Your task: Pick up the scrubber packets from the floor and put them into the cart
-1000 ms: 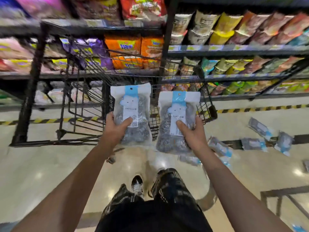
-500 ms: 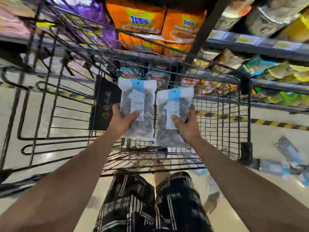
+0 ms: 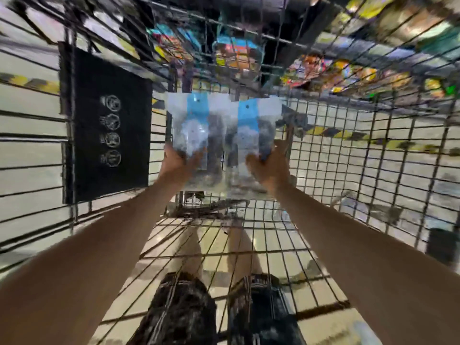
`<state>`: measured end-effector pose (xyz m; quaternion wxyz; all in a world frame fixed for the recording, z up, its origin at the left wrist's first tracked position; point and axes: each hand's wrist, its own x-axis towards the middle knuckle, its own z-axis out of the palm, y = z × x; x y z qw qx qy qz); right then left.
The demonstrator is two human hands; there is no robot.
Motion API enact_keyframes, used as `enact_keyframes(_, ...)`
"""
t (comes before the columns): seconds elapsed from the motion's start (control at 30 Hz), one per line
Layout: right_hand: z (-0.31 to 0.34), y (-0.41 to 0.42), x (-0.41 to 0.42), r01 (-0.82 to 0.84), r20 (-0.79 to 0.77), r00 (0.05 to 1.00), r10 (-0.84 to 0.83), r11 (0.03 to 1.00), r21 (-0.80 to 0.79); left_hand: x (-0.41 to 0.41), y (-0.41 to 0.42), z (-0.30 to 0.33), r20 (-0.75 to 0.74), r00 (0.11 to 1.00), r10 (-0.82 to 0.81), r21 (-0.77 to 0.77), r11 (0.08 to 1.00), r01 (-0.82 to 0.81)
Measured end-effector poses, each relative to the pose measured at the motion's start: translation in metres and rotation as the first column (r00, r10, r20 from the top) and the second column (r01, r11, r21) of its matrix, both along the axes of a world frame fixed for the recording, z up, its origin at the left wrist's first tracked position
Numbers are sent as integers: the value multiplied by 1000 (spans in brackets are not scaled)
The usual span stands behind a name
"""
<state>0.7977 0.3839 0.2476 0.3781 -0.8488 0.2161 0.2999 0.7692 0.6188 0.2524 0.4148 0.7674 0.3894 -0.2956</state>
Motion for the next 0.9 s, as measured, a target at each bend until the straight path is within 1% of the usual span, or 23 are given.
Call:
enact_keyframes(0.03, 5, -1, -2, -46, 9, 999, 47, 999, -27, -2, -2, 5, 9, 999, -51, 22, 998, 50)
enact_keyframes(0.13, 21, -5, -10, -142, 132, 982, 137, 989, 30, -8, -6, 22, 3, 978, -209, -41, 977, 209)
enact_keyframes(0.2, 26, -3, -15, -128, 136, 982, 132, 991, -41, -8, -8, 30, -8, 943, -332, -23, 943, 332)
enact_keyframes(0.27, 25, -1, -19, -65, 109, 991, 77, 992, -110, -7, -9, 34, -54, 911, -408, 21, 912, 410)
enact_keyframes(0.33, 24, 0, -25, -25, 117, 992, 40, 991, -129, -4, -8, 33, -79, 901, -427, 38, 902, 430)
enact_keyframes(0.4, 20, 0, -33, -34, 118, 992, 48, 992, -122, -5, -7, 29, -113, 885, -452, 51, 887, 460)
enact_keyframes(0.47, 17, 1, -40, -54, 70, 995, 65, 987, -151, -9, -8, 25, -149, 840, -521, 69, 842, 535)
enact_keyframes(0.53, 18, 2, -43, -100, 0, 995, 102, 979, -179, -13, -10, 26, -195, 815, -546, 75, 820, 567)
enact_keyframes(0.67, 30, 5, -36, -210, -110, 976, 190, 954, -213, -16, -6, 34, -204, 771, -603, 37, 783, 621)
enact_keyframes(0.73, 53, 10, -30, -275, -166, 958, 233, 912, -306, -12, -1, 56, -225, 754, -618, 18, 771, 637)
enact_keyframes(0.8, 82, 15, -25, -347, -196, 936, 291, 855, -385, -7, 4, 83, -222, 748, -625, 40, 761, 648)
enact_keyframes(0.83, 98, 19, -24, -377, -199, 926, 322, 834, -404, -6, 6, 100, -185, 741, -645, 53, 747, 663)
enact_keyframes(0.9, 136, 28, -22, -410, -168, 912, 374, 807, -425, 1, 11, 141, -108, 687, -719, 138, 673, 726)
